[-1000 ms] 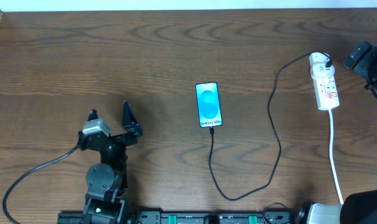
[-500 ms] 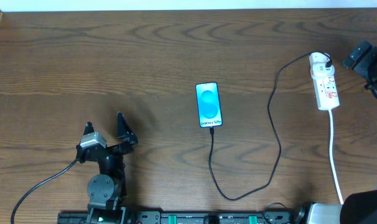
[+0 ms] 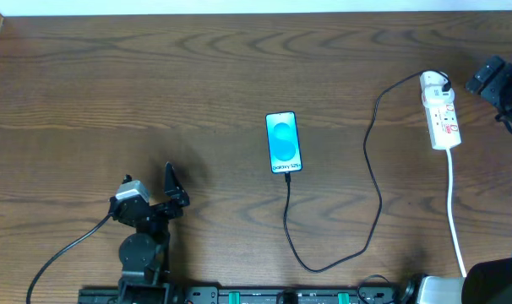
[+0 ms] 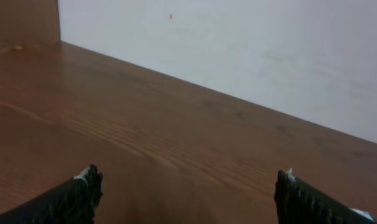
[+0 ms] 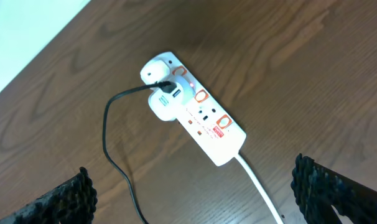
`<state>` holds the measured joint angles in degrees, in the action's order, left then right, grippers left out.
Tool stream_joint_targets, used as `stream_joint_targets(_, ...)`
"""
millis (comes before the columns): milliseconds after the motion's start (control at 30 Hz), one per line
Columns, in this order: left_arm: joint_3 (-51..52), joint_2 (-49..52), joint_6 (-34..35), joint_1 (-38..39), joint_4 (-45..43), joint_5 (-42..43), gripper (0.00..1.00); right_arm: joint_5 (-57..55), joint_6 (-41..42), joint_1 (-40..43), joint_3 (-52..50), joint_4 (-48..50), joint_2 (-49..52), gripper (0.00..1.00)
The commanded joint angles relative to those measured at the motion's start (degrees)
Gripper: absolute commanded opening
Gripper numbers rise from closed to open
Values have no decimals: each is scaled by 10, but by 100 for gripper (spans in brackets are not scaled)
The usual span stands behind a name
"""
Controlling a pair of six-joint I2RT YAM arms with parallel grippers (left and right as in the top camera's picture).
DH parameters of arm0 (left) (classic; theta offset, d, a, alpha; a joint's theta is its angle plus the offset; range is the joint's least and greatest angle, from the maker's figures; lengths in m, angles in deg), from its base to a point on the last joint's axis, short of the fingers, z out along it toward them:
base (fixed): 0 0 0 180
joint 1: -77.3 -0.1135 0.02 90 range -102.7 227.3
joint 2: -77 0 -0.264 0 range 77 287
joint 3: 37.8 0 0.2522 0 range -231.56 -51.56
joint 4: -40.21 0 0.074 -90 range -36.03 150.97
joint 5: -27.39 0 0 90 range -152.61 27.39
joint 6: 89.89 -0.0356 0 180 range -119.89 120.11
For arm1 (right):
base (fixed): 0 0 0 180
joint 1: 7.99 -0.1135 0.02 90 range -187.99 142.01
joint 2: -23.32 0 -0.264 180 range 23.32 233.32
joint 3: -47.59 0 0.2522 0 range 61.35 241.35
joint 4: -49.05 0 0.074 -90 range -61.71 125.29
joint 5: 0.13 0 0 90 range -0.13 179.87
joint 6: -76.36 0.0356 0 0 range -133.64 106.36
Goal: Plug charger to phone and switch on socket
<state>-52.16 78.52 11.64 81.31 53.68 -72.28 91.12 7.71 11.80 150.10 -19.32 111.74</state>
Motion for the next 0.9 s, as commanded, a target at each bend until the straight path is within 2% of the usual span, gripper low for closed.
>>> stream_joint_targets(0,4,-13,-18,-23,42,61,90,-7,5,0,1,-1,-3,99)
stream_joint_targets(100,4,-14,-58,-32,45,103,90,-7,5,0,1,-1,-3,99)
stream_joint_targets(400,4,-14,-118,-32,45,106,90,-7,5,0,1,-1,-3,99)
stream_joint_targets(867,4,-13,-98,-32,44,106,90,-7,5,0,1,-1,-3,99)
